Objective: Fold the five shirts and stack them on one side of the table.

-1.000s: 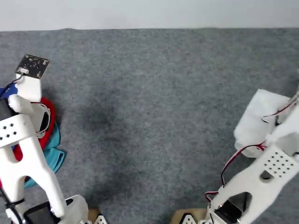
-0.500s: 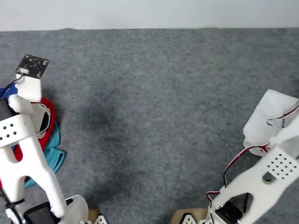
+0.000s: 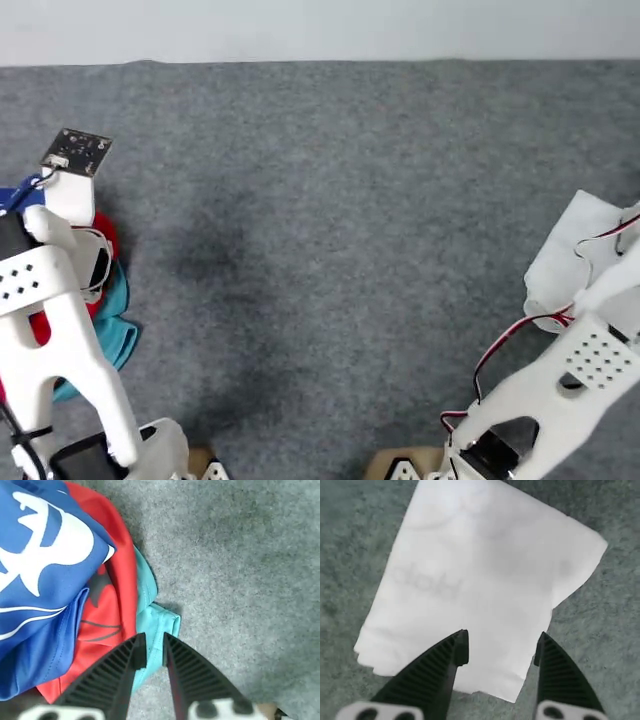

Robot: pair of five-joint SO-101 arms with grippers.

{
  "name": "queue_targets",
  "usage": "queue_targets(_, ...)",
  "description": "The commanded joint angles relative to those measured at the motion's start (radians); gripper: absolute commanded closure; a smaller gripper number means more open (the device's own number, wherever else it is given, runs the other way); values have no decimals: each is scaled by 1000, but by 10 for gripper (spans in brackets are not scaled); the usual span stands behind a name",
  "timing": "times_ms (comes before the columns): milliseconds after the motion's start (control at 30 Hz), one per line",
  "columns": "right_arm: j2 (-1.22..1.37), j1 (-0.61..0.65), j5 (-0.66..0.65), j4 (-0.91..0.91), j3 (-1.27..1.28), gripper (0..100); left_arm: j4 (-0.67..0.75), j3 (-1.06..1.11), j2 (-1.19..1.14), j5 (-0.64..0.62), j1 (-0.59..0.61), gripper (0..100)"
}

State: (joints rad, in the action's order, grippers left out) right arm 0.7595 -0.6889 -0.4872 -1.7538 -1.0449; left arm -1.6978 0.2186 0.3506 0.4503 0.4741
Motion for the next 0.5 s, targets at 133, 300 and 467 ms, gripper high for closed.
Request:
queue_targets(133, -124, 10, 12, -41, 160, 808, 15, -2, 28, -6, -9, 931)
queue_targets(300, -59, 45, 12, -18, 241, 991, 15, -2, 28, -6, -9, 931)
queue_targets(467, 51, 53, 15, -24, 239, 990, 15, -2, 28, -6, -9, 931)
